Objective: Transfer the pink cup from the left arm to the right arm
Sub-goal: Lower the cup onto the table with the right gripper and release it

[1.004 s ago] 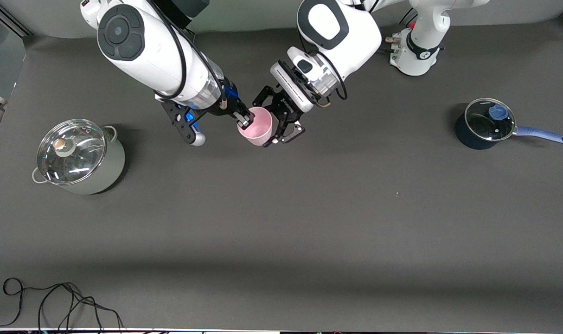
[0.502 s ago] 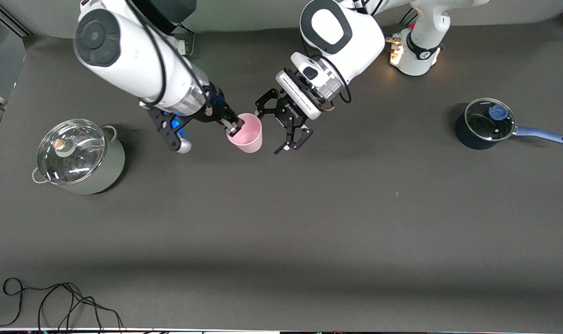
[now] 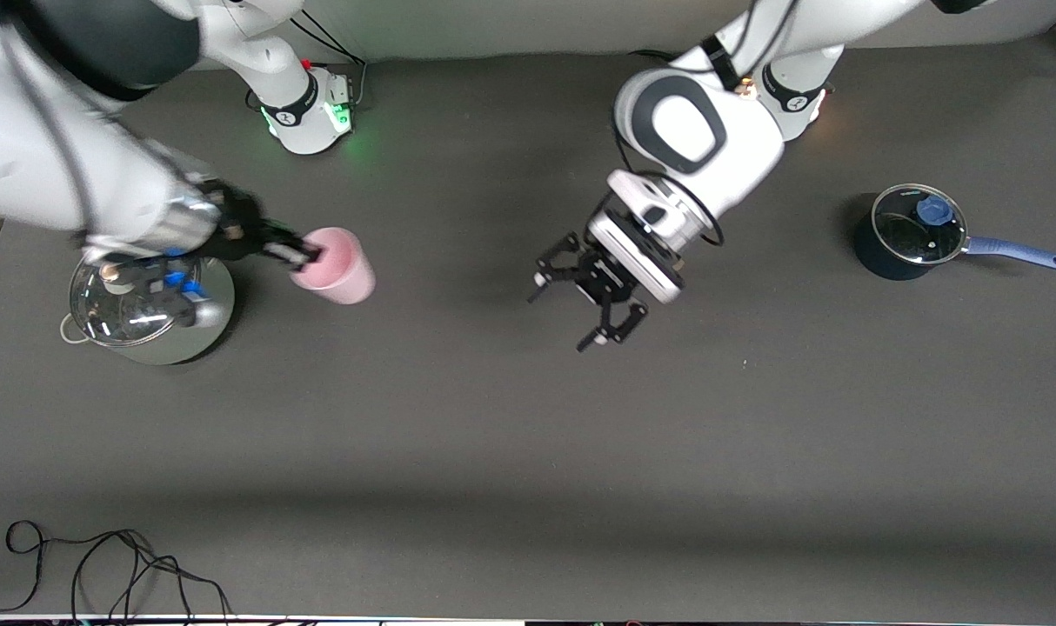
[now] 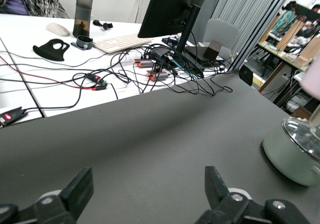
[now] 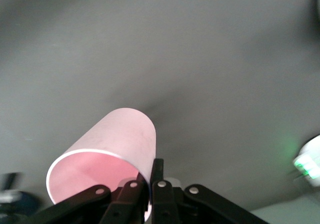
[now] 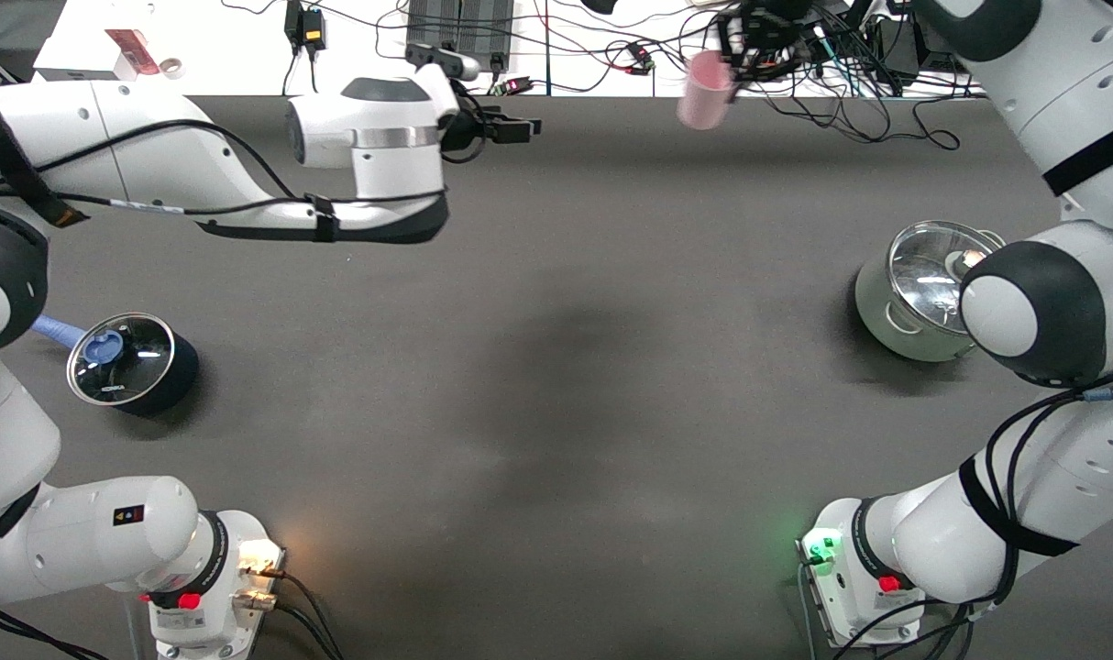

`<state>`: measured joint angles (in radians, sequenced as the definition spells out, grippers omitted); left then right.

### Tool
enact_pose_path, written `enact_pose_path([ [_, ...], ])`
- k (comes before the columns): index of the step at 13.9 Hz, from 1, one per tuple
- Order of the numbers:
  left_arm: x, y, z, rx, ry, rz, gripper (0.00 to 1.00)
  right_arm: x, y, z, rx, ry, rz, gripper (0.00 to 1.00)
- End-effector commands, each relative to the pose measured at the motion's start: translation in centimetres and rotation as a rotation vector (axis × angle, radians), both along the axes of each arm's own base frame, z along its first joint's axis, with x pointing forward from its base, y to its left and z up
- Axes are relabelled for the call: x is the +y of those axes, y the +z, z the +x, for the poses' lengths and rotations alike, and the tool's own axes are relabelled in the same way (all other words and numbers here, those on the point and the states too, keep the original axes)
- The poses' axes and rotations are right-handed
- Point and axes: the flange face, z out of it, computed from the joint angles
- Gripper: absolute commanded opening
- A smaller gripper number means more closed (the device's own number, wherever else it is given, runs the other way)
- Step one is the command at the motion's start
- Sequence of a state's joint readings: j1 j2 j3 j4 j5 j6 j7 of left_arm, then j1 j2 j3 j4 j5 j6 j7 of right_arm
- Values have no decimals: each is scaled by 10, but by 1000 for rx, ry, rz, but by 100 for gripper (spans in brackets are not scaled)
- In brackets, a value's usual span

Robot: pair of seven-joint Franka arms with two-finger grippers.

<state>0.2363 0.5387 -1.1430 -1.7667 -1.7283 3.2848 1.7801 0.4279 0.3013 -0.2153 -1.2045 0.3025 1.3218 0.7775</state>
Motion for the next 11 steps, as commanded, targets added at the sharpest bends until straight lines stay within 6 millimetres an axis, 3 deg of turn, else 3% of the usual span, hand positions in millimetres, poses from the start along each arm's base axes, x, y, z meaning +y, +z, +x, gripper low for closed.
enact_pose_path([
  [1,20,-11,1,21,-34,-39,99,-37,-17,-1,-2,228,-89,0],
  [3,47,-26,12,26,-79,-83,99,-64,-36,4,19,295,-125,0],
  [7,71,-45,16,32,-135,-110,99,-107,-86,17,5,314,-118,0],
  [11,94,-66,20,29,-222,-125,99,-135,-161,23,-42,331,-111,0],
])
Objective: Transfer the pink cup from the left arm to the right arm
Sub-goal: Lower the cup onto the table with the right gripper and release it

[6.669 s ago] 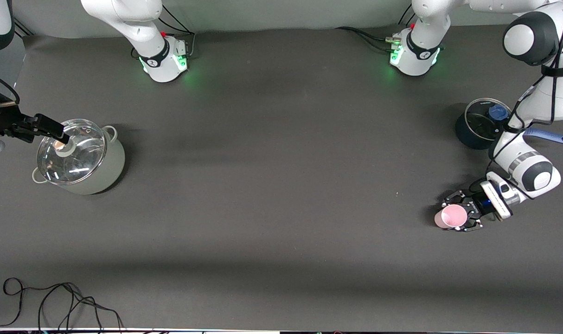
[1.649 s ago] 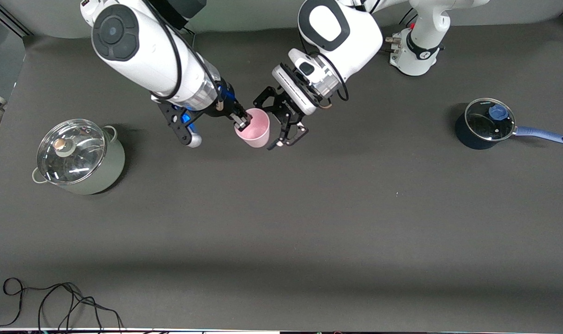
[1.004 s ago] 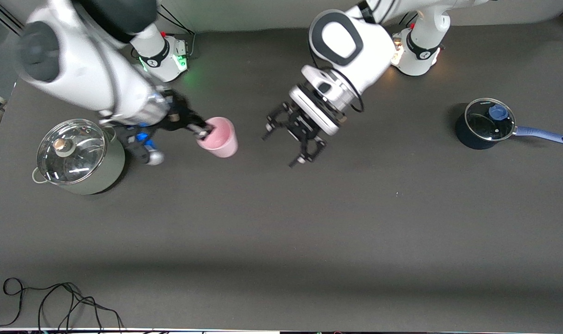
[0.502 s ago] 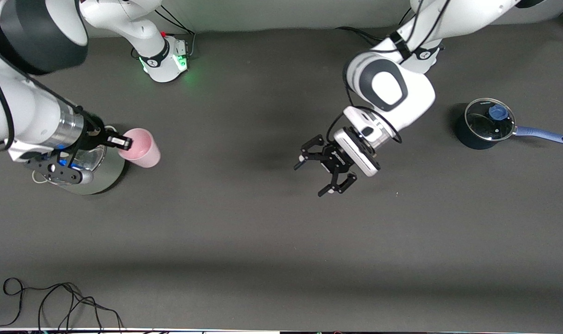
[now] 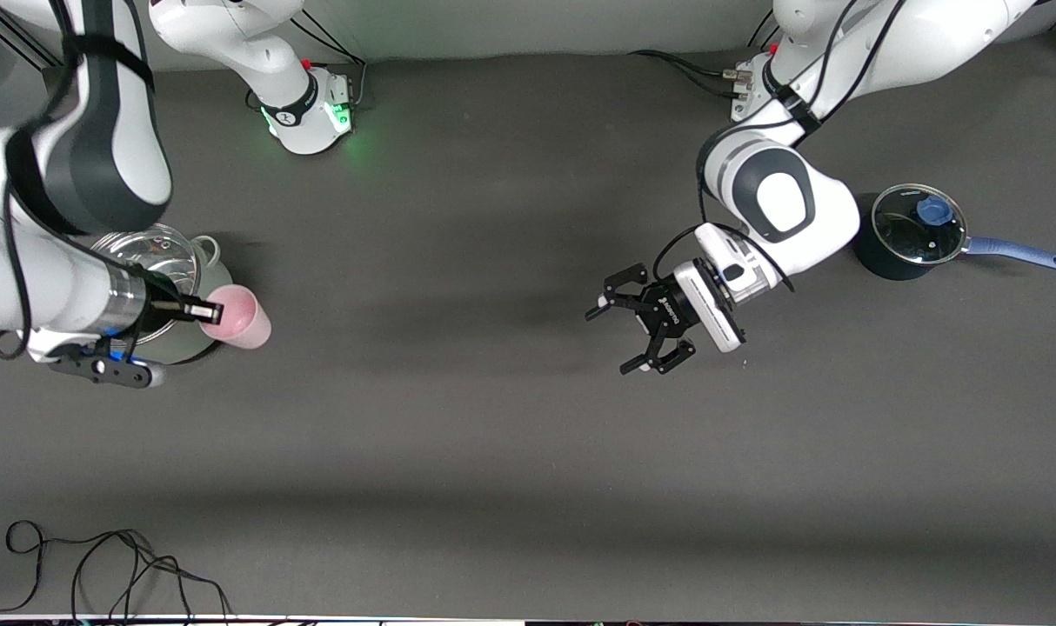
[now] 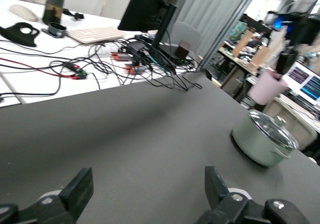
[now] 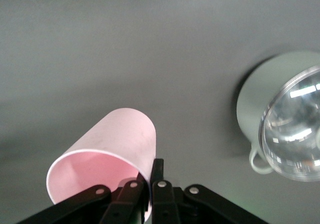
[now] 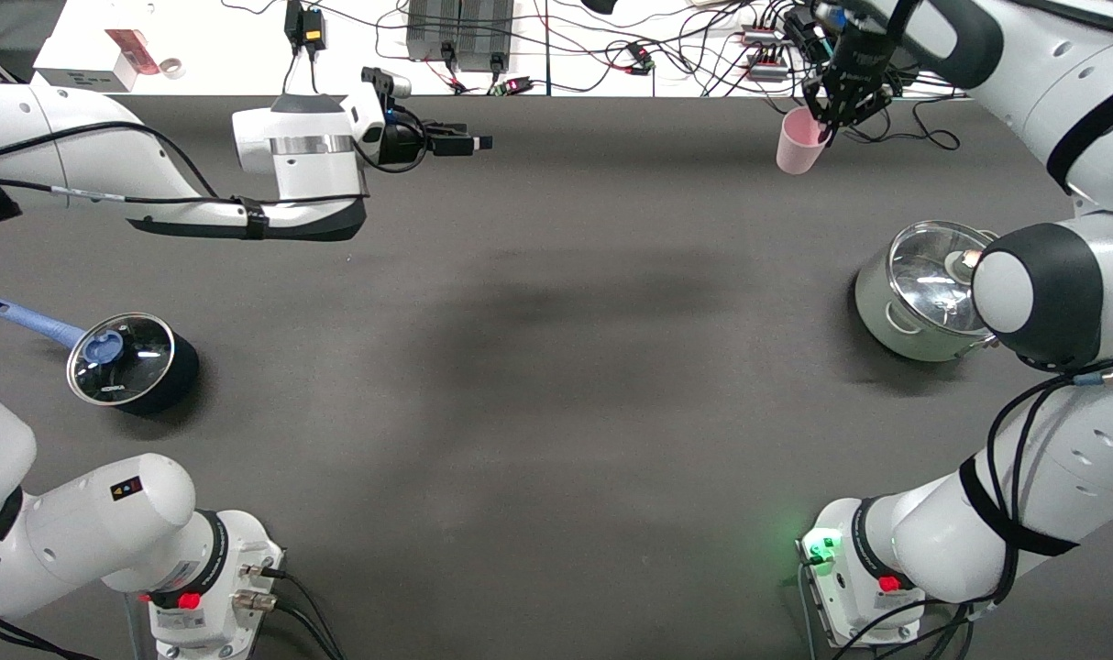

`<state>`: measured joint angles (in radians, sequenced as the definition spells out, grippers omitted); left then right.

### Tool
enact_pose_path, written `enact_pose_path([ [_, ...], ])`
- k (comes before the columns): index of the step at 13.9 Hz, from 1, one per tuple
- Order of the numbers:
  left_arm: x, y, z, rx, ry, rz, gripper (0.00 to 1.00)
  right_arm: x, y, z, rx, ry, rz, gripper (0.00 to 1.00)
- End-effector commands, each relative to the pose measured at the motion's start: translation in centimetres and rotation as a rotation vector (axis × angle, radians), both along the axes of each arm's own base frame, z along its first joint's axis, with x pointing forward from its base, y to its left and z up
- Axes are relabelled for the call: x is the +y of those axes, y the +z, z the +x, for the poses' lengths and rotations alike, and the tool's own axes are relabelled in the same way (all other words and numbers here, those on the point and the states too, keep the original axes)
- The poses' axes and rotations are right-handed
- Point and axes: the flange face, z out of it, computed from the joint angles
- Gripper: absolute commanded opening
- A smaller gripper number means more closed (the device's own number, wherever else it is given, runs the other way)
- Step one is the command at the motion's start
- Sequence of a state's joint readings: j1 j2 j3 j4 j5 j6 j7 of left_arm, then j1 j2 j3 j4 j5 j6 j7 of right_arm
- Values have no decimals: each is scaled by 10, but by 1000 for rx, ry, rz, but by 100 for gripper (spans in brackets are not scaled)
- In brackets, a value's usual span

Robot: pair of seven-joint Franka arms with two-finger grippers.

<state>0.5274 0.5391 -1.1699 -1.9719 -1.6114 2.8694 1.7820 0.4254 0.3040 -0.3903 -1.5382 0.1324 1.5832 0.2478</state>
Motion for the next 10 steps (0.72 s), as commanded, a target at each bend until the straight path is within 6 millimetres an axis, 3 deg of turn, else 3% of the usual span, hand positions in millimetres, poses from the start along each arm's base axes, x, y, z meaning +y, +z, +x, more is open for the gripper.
enact_pose_path([
  [1,17,-10,-6,8,-61,3,99,-14,-54,-9,-32,37,0,0],
  [4,35,-12,2,82,-152,4,99,-35,-119,-18,-97,44,-7,0],
  [6,56,-2,9,193,-224,38,99,-40,-155,-25,-123,57,-20,0],
  [10,126,25,3,460,-339,219,100,-44,-218,-32,-137,66,10,0],
])
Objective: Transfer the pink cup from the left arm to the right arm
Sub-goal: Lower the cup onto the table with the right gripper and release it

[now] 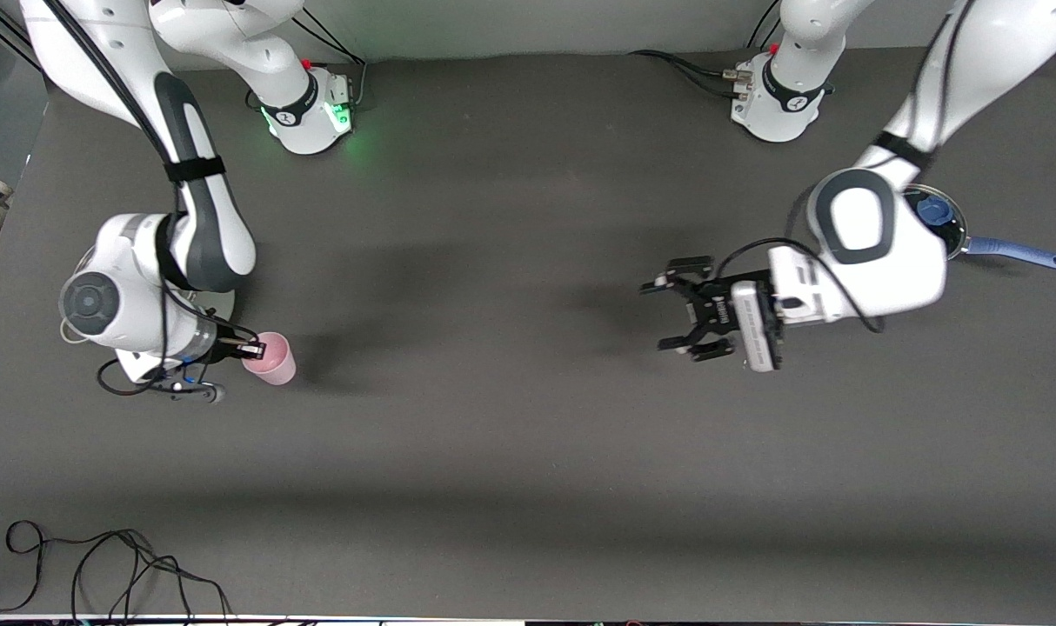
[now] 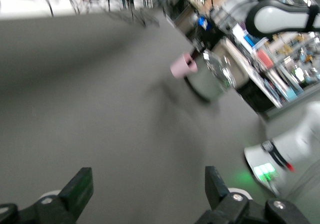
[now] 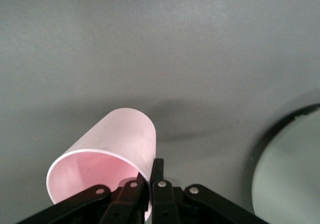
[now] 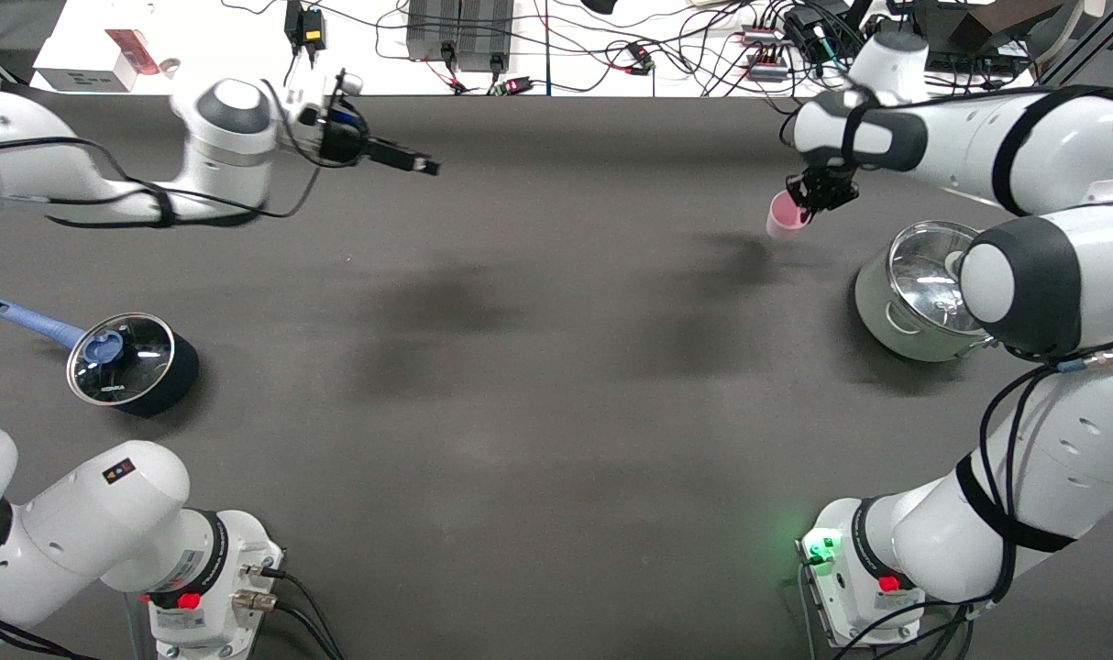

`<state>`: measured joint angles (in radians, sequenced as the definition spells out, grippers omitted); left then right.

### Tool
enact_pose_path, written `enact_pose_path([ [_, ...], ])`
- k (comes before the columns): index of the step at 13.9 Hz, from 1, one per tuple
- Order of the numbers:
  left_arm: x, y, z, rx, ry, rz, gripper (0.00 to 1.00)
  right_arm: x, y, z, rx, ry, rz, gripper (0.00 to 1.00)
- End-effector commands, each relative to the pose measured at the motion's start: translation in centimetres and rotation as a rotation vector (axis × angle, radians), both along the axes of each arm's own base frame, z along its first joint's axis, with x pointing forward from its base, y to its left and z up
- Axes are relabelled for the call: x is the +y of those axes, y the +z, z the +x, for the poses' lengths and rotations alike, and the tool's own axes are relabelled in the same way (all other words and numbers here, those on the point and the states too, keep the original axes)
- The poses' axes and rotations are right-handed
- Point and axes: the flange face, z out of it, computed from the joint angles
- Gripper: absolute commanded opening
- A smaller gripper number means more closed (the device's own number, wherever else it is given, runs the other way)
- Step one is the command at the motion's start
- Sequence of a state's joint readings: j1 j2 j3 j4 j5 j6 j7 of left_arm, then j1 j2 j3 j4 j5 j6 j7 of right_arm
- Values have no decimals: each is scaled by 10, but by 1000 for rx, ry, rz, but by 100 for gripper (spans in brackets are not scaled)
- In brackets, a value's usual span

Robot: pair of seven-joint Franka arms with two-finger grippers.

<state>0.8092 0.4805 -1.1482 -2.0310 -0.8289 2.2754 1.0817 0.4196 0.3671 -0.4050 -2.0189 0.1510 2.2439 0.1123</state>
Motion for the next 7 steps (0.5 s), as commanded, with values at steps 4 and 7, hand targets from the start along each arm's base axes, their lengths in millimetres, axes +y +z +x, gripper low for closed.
enact_pose_path([
  [4,94,75,-16,265,-54,500,100,1,-33,-2,1,21,105,2],
  [7,132,132,-6,298,-21,746,100,2,-9,0,-19,18,126,100],
])
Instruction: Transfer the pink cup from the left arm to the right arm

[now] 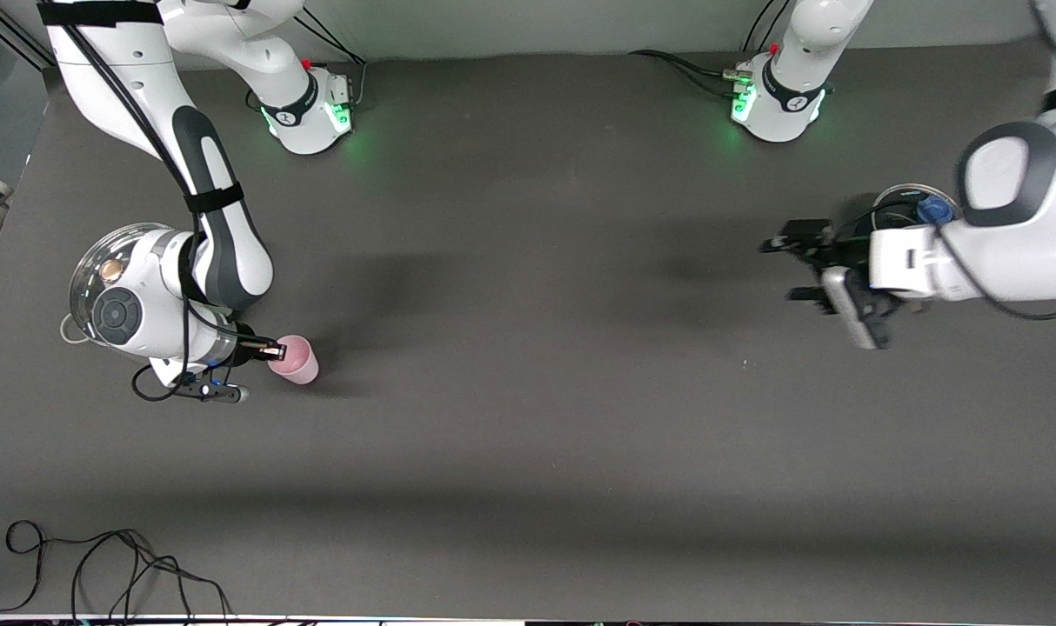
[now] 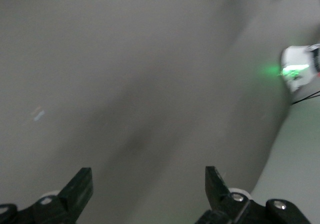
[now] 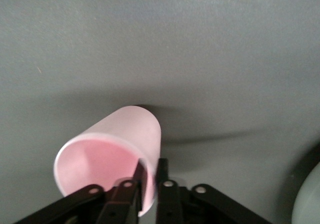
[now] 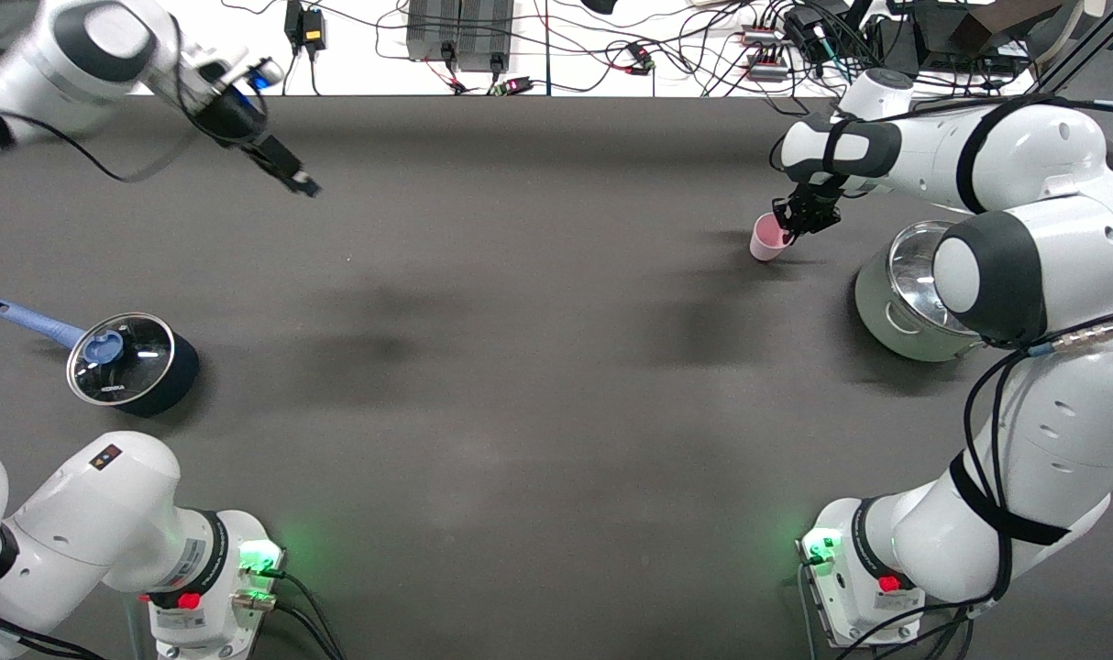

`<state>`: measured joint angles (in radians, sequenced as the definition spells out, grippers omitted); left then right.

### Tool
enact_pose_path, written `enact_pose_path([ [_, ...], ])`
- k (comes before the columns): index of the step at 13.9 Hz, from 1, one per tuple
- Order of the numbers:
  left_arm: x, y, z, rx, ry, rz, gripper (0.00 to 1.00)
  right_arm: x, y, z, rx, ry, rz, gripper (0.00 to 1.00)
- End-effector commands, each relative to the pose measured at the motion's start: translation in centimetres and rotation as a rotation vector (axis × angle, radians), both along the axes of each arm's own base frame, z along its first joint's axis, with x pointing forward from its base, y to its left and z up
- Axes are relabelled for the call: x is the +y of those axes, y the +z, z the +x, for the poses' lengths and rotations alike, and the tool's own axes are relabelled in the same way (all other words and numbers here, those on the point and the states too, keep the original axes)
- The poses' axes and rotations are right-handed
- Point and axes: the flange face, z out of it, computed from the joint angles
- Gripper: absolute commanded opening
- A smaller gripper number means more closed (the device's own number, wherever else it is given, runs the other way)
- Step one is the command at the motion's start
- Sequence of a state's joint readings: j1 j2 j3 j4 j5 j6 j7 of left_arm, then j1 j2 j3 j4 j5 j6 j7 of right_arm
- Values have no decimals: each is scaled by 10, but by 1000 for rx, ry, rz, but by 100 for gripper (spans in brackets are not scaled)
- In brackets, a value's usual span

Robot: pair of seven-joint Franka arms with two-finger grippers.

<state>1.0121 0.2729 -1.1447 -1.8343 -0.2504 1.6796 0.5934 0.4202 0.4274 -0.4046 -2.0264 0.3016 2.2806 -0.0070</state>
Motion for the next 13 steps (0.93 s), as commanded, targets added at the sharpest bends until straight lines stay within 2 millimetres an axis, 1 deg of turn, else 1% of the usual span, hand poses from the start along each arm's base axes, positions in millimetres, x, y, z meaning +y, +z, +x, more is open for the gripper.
enact_pose_path([
  [1,37,61,4,2,51,199,100,-3,43,3,-54,-11,47,100],
  [2,51,75,4,2,64,232,100,-16,69,5,-81,-34,55,100],
  [3,64,82,3,16,96,259,100,-28,96,6,-89,-50,70,100],
  [4,78,92,3,25,155,301,100,-36,120,7,-82,-55,88,100],
  [6,92,106,3,52,310,405,100,-54,174,3,-105,-37,72,100],
  [7,94,106,2,86,403,450,100,-58,200,1,-135,-37,52,100],
  [8,93,108,0,101,431,501,100,-61,226,-4,-144,-34,42,100],
  [10,89,113,-4,78,430,583,100,-58,274,-10,-107,-60,34,100],
  [12,86,120,-6,54,447,604,100,-53,325,-11,-79,-85,33,100],
  [13,84,122,-7,46,450,613,100,-54,343,-14,-73,-85,34,100],
])
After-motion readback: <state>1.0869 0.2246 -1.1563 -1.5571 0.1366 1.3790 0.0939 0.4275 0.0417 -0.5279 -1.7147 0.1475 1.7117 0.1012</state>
